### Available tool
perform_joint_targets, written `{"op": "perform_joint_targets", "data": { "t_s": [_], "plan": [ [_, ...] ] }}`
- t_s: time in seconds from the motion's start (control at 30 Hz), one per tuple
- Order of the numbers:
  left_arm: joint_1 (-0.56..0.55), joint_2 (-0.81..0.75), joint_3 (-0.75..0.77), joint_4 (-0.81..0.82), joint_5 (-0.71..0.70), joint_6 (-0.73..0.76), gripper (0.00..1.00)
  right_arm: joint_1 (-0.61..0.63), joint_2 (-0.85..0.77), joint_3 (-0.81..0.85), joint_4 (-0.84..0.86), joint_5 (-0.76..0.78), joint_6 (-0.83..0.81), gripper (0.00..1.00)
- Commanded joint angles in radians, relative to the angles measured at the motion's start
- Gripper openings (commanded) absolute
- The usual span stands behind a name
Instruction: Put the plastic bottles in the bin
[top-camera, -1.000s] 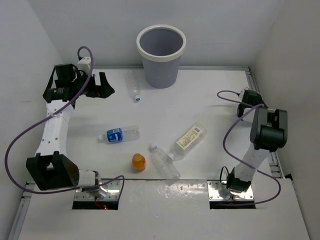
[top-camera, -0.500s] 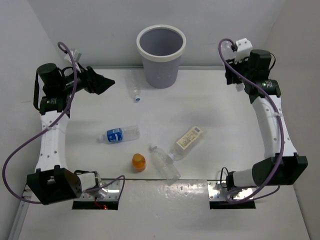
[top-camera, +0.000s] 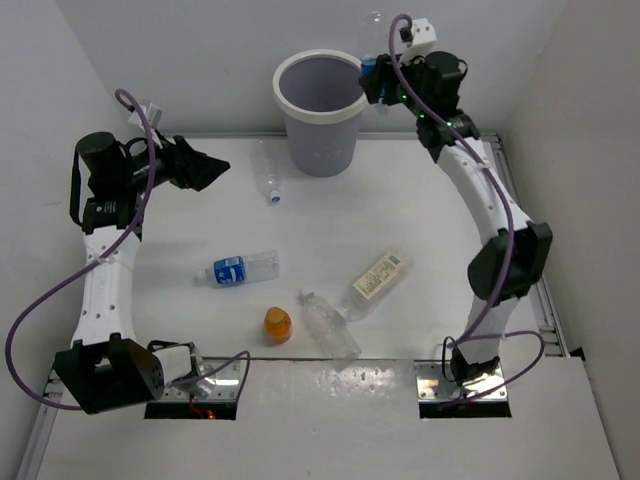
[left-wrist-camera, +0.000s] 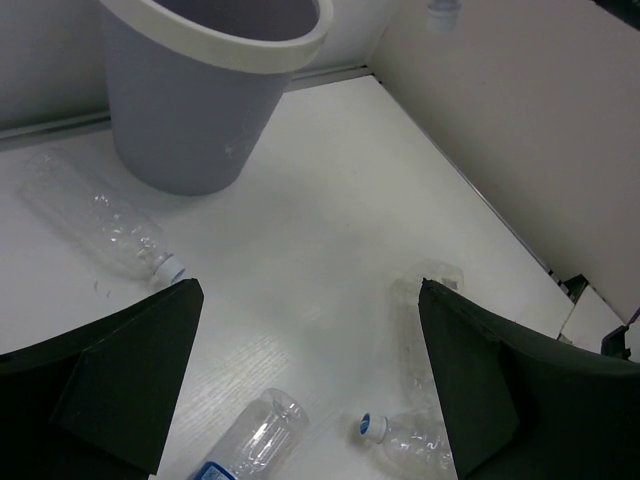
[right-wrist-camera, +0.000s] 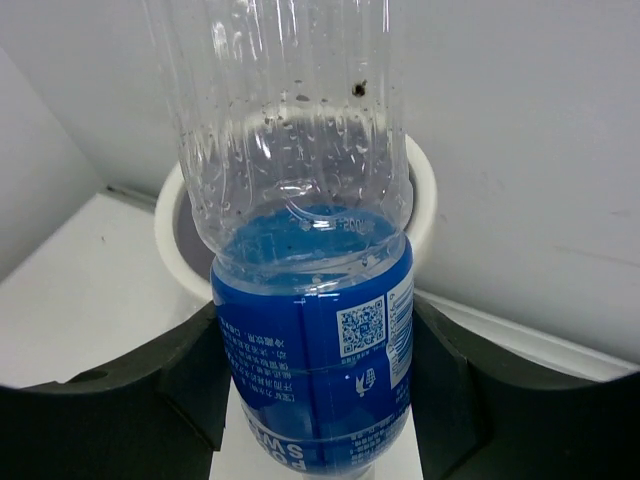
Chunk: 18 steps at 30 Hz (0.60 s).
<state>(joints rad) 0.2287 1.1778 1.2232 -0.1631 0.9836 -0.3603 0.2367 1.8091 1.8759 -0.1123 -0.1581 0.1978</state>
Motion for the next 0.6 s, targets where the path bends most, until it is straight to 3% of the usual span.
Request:
{"op": "perform_joint_targets", "data": {
  "t_s": [0.0,0.17,0.27,0.43,0.57],
  "plan": [
    [0.001,-0.024,-0.020,0.057,-0.022,0.015,0.96,0.035,0.108,0.063,0.310,0.063,0.097,0.00],
    [0.012,-0.035,-0.074,0.109,-0.046,0.006,0.96,0.084,0.262,0.094,0.737,0.149,0.107,0.00],
    [0.012,-0.035,-0.083,0.109,-0.057,0.006,0.96,0.098,0.373,0.163,0.880,0.244,0.107,0.00],
    [0.021,-0.026,-0.117,0.088,-0.066,0.024,0.96,0.104,0.522,0.334,0.921,0.298,0.118,0.00],
    [0.021,-0.017,-0.136,0.088,-0.102,0.034,0.96,0.115,0.561,0.310,0.944,0.298,0.110,0.01]
  ]
}}
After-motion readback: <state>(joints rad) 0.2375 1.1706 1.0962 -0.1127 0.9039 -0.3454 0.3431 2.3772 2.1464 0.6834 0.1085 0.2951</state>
